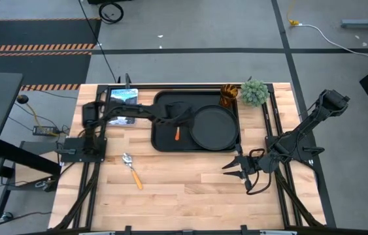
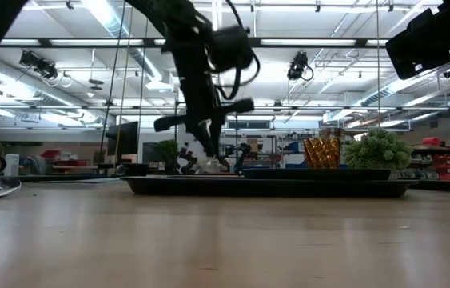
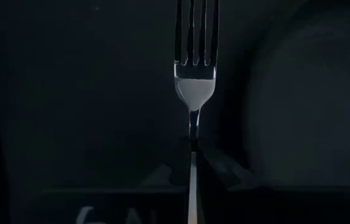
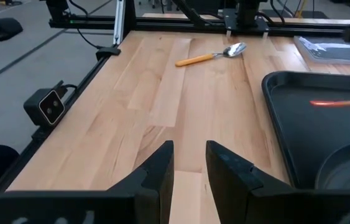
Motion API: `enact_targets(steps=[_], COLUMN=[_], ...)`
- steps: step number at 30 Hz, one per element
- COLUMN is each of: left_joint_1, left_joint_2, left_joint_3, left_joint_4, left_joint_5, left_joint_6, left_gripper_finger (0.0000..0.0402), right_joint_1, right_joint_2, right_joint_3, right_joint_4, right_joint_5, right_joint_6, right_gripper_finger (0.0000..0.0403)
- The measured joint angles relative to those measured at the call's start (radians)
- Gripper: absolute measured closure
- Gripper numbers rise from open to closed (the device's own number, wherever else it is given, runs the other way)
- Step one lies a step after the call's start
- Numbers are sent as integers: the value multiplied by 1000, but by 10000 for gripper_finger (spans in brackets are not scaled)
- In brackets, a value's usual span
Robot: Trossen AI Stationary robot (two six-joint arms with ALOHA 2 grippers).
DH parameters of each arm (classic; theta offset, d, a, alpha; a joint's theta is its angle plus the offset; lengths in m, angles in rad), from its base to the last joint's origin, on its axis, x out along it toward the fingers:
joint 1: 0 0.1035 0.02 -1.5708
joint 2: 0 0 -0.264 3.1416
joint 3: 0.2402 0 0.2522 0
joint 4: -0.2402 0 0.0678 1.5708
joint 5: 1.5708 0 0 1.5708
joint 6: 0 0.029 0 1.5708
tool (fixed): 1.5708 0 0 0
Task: Pick and place plate/cup/fork/spoon on tray
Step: Put the orange fork on the black tray to the left of the black plate, then put the yellow spoon on the black tray to the left of the orange fork
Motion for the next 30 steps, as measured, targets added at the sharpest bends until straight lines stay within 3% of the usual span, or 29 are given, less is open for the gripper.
enact_targets(steps=[9,22,30], left_joint_1=[53,63,25], left_joint_2=[143,142,69], left_joint_3=[78,73,73], left_joint_4=[-53,-99,-161], left_joint_5=[56,65,102], left_joint_6=[13,-8,45], left_gripper_finger=[385,298,297], right_joint_1=[0,0,0], right_joint_2=[0,0,0], right_joint_3=[0,0,0], right_joint_4=[-1,-5,-6], right_joint_5=[0,-7,-8], right_joint_6=[-4,-4,-3], right_gripper_finger=[302,302,302])
